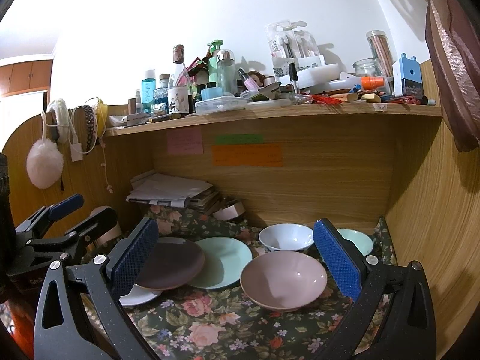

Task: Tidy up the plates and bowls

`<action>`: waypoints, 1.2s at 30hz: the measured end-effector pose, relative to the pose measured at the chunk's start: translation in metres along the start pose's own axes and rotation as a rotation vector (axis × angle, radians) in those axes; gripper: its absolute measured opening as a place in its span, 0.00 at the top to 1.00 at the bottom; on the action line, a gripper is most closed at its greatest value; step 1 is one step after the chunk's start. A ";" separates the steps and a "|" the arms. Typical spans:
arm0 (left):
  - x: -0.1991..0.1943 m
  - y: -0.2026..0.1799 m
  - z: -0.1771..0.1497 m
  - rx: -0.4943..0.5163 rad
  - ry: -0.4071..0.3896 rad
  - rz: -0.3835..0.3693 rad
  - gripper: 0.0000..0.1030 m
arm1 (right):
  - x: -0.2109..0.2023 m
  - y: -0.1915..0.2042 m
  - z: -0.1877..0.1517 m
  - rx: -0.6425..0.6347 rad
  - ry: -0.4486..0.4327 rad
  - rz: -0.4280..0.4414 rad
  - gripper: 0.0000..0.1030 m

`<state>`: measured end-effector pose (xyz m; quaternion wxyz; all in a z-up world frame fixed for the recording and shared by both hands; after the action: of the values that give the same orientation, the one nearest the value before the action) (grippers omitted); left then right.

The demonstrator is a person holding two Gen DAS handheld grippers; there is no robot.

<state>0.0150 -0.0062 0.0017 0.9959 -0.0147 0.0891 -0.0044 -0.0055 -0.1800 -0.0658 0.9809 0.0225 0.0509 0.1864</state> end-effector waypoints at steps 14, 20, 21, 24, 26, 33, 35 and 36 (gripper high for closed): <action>0.000 0.000 0.000 0.000 -0.001 -0.002 0.00 | -0.001 0.000 0.000 0.002 -0.001 0.001 0.00; 0.000 0.000 0.000 0.000 -0.002 -0.001 0.00 | -0.001 0.000 0.000 0.002 -0.001 0.000 0.00; 0.000 0.000 -0.001 0.000 -0.002 -0.001 0.00 | -0.001 0.000 0.001 0.002 0.000 0.000 0.00; 0.000 0.000 -0.001 0.000 -0.002 -0.002 0.00 | -0.001 0.000 0.000 0.003 -0.001 0.001 0.00; 0.000 0.000 -0.001 0.000 -0.002 -0.002 0.00 | -0.001 0.000 0.000 0.003 0.000 0.000 0.00; 0.000 0.000 -0.001 0.000 -0.003 0.000 0.00 | -0.001 -0.001 0.000 0.006 0.000 0.001 0.00; 0.000 0.000 -0.001 0.000 -0.002 -0.001 0.00 | 0.000 -0.001 -0.001 0.007 0.003 0.003 0.00; 0.000 0.000 -0.001 -0.001 0.000 -0.002 0.00 | 0.000 -0.001 0.000 0.009 0.004 0.005 0.00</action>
<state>0.0152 -0.0065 0.0007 0.9959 -0.0154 0.0891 -0.0056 -0.0055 -0.1811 -0.0659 0.9802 0.0267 0.0537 0.1887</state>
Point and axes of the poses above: each gripper's, at about its wrist camera, not at the fingertips, and x roughly the way its jaws point, y to its left, z to its top, the point moved 2 cm from there along x, roughly the way its jaws point
